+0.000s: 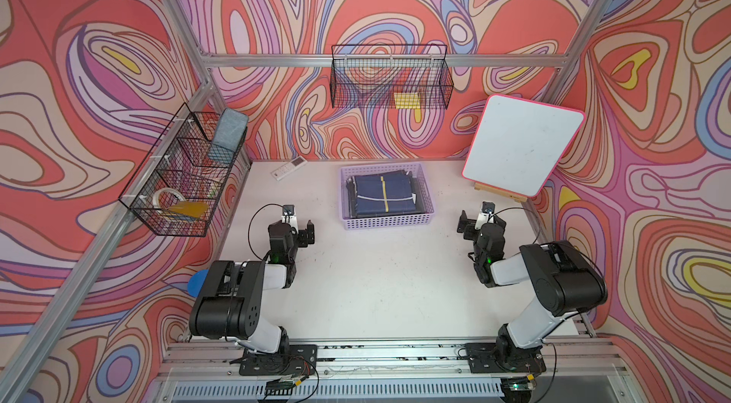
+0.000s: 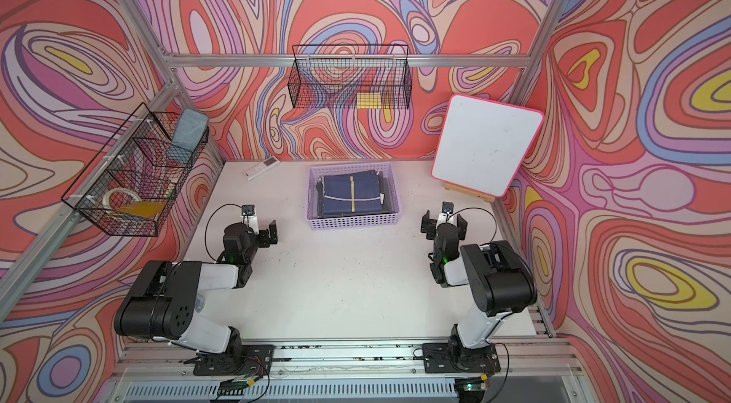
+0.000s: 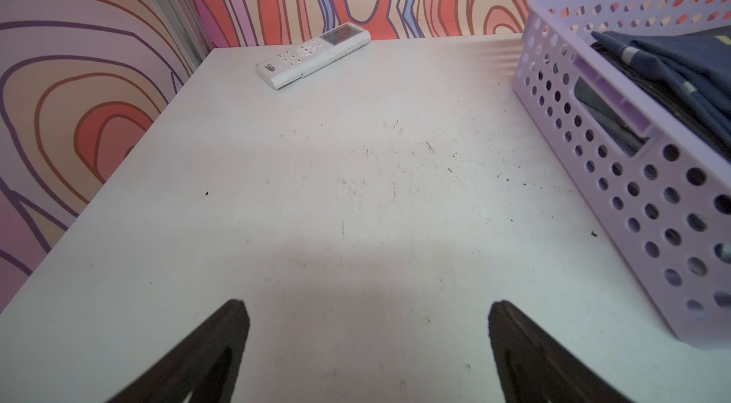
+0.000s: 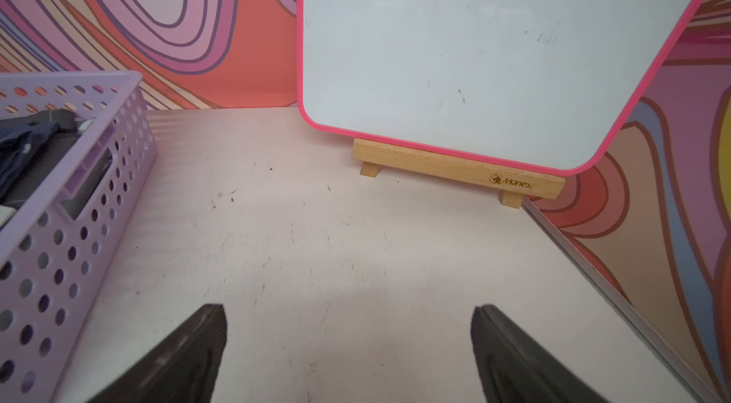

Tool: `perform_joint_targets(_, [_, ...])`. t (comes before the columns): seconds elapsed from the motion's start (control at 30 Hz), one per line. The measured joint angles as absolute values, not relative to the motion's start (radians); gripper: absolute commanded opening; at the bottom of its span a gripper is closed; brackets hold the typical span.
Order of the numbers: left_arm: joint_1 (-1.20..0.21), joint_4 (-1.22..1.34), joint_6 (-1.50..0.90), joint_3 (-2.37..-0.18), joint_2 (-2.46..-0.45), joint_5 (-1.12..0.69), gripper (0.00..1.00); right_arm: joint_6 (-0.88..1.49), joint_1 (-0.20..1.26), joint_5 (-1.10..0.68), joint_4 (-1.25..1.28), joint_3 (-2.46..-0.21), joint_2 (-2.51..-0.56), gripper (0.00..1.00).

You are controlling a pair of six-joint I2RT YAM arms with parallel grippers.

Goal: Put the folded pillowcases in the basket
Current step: Reset both arms

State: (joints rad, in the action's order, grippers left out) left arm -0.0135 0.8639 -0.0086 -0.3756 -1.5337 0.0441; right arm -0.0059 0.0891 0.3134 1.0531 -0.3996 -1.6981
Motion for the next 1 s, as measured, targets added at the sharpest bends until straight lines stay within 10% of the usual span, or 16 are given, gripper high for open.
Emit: perform_joint_targets(1.0, [-0.014,0.864,-0.008,-0.376,-1.534,0.036,0.99,0.039,0.040,0.245,1.001,-0.447,-1.703,0.98])
